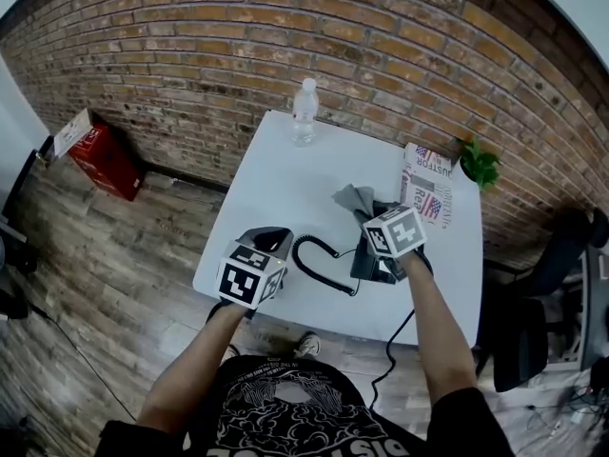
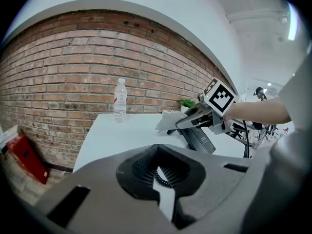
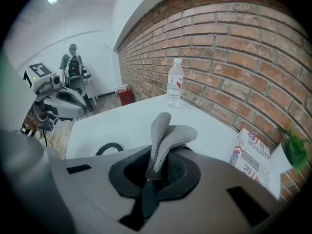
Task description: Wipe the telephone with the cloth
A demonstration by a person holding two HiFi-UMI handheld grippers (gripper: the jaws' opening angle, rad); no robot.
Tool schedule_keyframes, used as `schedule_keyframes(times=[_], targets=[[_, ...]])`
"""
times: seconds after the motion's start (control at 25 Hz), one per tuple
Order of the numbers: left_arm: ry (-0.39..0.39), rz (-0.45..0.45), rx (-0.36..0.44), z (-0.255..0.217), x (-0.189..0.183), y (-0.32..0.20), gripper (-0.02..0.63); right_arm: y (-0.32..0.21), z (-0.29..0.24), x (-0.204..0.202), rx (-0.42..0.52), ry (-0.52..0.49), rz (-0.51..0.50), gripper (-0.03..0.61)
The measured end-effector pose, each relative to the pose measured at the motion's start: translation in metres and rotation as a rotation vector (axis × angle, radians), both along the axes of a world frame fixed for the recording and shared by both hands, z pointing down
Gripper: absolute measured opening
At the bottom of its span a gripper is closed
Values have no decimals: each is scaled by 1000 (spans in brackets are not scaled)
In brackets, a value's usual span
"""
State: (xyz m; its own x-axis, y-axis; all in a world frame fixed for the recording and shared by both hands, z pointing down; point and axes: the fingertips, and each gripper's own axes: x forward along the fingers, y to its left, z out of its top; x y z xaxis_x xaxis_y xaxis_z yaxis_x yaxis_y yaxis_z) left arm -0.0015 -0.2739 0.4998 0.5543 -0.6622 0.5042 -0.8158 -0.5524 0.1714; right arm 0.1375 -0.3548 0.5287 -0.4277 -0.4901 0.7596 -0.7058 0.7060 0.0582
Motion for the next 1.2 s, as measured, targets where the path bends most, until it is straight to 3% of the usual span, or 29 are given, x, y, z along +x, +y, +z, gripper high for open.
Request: schedule_keyframes(times=[1.2], targets=[[7, 127, -4, 2, 2, 39, 5, 86, 38, 3, -67, -29, 159, 11]])
